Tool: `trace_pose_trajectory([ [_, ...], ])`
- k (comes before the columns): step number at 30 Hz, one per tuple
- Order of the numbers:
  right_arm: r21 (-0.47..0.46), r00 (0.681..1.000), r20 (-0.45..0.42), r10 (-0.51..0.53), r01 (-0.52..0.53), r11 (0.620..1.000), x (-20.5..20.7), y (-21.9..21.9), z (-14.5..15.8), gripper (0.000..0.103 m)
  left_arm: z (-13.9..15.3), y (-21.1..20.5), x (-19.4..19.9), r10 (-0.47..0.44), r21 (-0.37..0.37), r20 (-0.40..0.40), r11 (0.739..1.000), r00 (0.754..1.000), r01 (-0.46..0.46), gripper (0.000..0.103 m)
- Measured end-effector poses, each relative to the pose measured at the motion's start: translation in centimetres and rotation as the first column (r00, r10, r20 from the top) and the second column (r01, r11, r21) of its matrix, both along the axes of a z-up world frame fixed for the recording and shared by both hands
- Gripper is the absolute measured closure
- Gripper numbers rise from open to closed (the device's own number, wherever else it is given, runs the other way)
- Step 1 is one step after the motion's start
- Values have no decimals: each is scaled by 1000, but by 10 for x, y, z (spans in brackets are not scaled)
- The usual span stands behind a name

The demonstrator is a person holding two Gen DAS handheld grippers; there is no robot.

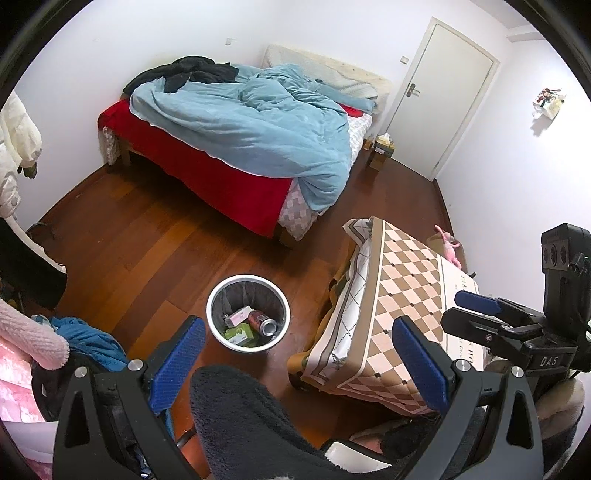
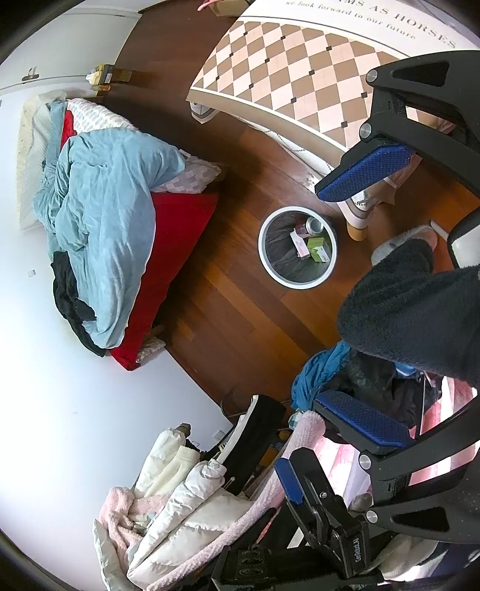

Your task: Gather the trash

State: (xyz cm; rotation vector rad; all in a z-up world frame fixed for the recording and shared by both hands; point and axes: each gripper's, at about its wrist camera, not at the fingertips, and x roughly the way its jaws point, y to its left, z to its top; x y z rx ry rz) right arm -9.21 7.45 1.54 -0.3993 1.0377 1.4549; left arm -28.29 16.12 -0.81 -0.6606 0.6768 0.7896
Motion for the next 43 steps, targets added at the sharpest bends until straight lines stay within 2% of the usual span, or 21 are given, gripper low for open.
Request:
trace_pose_trajectory([
  [43,-3,1000,-6,7,-7,1000,-1,-3,-1,0,1,-4,11,-18,-11,2,1000,1000,18,0],
])
